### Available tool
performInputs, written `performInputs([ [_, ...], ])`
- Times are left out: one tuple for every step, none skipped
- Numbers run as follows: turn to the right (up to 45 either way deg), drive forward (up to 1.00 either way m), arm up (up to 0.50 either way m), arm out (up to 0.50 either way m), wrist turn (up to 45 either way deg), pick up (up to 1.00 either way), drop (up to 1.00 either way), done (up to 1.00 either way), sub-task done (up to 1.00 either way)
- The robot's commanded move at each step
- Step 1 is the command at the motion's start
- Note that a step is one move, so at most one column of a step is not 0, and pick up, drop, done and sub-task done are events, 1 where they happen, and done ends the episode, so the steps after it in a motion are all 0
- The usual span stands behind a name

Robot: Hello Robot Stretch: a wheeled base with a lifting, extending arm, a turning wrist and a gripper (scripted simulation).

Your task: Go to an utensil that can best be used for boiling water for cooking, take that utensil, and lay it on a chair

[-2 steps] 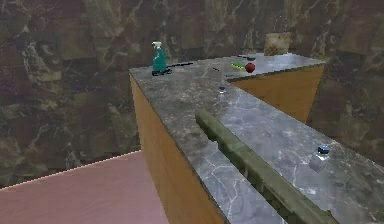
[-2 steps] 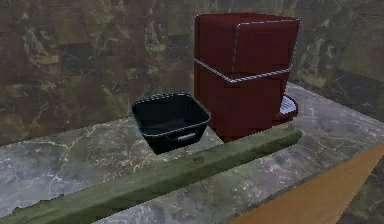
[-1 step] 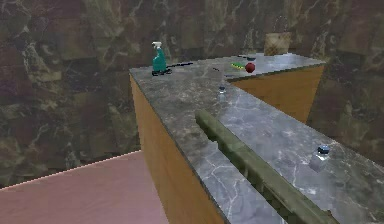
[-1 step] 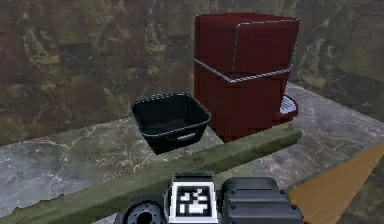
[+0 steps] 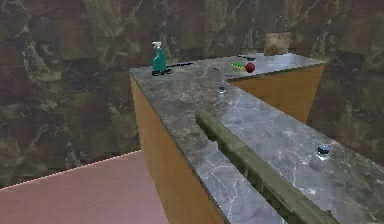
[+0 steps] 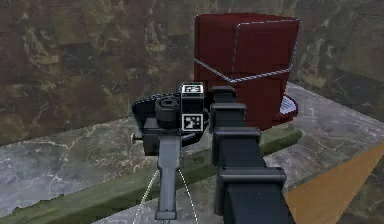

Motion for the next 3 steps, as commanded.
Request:
performInputs([
  [0.0, 0.0, 0.0, 0.0, 45.0, 0.0, 0.0, 0.0, 0.0],
  [0.0, 0.0, 0.0, 0.0, 45.0, 0.0, 0.0, 0.0, 0.0],
  [0.0, 0.0, 0.0, 0.0, 45.0, 0.0, 0.0, 0.0, 0.0],
])
